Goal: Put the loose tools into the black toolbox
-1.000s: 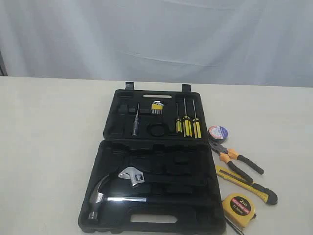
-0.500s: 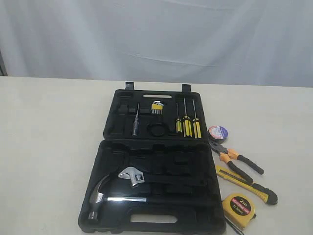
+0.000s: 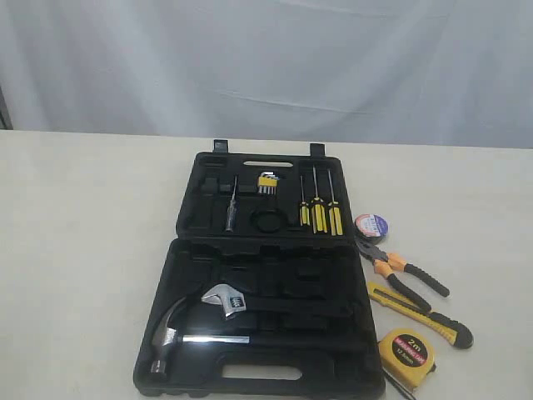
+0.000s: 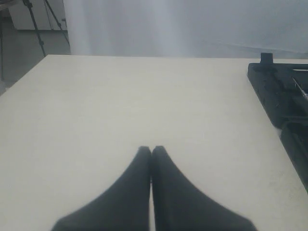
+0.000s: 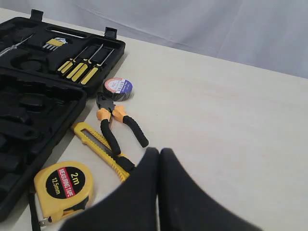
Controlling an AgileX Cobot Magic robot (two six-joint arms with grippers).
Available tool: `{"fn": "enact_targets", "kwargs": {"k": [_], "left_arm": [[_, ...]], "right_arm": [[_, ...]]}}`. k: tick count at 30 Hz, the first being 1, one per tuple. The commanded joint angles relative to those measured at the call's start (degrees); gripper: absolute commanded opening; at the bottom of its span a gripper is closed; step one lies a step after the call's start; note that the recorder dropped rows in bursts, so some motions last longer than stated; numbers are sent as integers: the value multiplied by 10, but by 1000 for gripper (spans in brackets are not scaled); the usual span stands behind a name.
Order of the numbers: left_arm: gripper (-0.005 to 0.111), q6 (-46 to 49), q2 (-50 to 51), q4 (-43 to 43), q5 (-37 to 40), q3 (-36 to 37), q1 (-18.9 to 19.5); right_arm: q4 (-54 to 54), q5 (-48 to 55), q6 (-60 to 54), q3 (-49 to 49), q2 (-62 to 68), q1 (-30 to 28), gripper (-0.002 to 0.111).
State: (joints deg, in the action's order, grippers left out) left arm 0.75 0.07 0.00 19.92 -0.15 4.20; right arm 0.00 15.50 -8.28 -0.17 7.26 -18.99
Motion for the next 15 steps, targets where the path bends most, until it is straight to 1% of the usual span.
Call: {"fn": "enact_targets", "kwargs": {"k": [1, 5, 7, 9, 12, 14, 15], "left_arm": [[0, -3, -1, 0, -3, 1, -3], [0, -3, -1, 0, -3, 1, -3], [0, -3, -1, 0, -3, 1, -3], [0, -3, -1, 0, -3, 1, -3], [0, -3, -1, 0, -3, 1, -3], [0, -3, -1, 0, -3, 1, -3], [0, -3, -1, 0, -3, 1, -3]], "right_arm": [[0, -2, 0, 2, -6, -1, -1], [-3, -14, 0, 2, -8, -1, -1], [4, -98, 8, 2, -8, -1, -1], [44, -222, 53, 2, -8, -1, -1], [63, -404, 59, 2, -8, -1, -1], [63, -483, 59, 2, -8, -1, -1], [63, -504, 66, 2, -8, -1, -1]]}}
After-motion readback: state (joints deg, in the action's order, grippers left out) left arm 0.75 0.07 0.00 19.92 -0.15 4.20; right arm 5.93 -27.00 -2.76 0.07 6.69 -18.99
